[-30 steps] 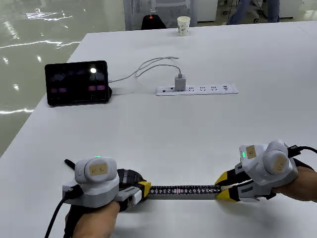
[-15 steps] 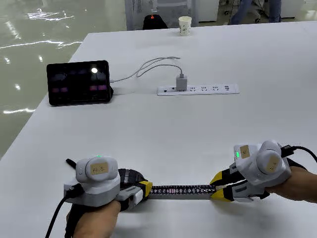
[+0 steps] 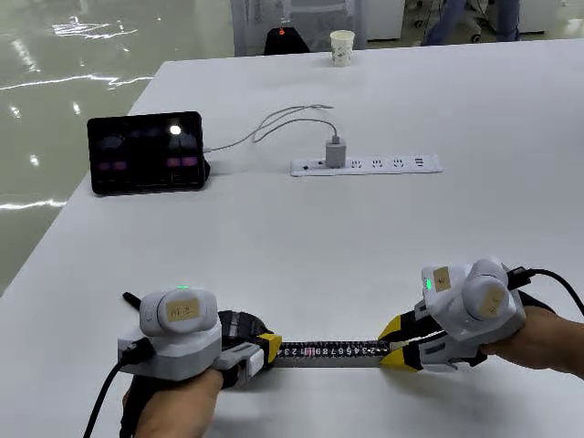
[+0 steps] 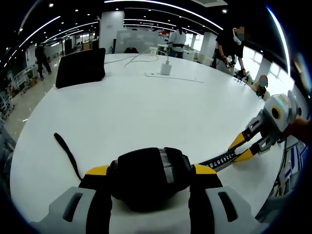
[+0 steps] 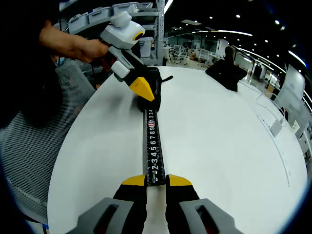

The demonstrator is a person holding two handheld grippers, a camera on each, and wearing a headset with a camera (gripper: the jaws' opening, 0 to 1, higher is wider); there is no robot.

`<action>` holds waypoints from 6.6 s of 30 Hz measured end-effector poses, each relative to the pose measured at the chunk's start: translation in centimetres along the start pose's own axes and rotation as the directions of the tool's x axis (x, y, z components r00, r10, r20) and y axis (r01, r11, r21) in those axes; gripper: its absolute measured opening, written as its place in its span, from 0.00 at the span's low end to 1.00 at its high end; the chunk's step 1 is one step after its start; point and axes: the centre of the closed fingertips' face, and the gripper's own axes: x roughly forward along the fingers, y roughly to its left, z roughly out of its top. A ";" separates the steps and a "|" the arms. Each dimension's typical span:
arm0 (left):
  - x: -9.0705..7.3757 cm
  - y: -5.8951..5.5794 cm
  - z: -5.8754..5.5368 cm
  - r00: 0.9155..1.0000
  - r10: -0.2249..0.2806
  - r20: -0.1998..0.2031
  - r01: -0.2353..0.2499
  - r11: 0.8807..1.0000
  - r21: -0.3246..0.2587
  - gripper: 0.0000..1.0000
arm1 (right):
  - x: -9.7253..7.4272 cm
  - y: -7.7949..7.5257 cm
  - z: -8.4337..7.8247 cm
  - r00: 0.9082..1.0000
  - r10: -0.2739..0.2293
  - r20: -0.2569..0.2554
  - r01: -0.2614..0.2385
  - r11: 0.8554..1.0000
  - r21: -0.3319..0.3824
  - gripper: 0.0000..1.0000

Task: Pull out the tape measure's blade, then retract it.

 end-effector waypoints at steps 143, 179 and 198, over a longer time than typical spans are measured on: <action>0.0 0.0 0.0 0.999 -0.030 -0.011 0.030 0.999 -0.031 0.60 | 9.1 0.6 9.5 0.993 0.056 0.105 -0.052 0.998 -0.034 0.11; 0.0 -0.1 0.1 0.999 -0.040 -0.007 0.040 0.999 -0.031 0.62 | 8.9 0.9 9.4 0.996 0.041 0.078 -0.036 0.998 -0.058 0.15; -1.2 0.1 0.1 0.999 -0.048 0.019 0.048 0.999 0.002 0.66 | 6.5 0.9 8.3 0.994 -0.036 0.099 0.036 0.999 0.005 0.23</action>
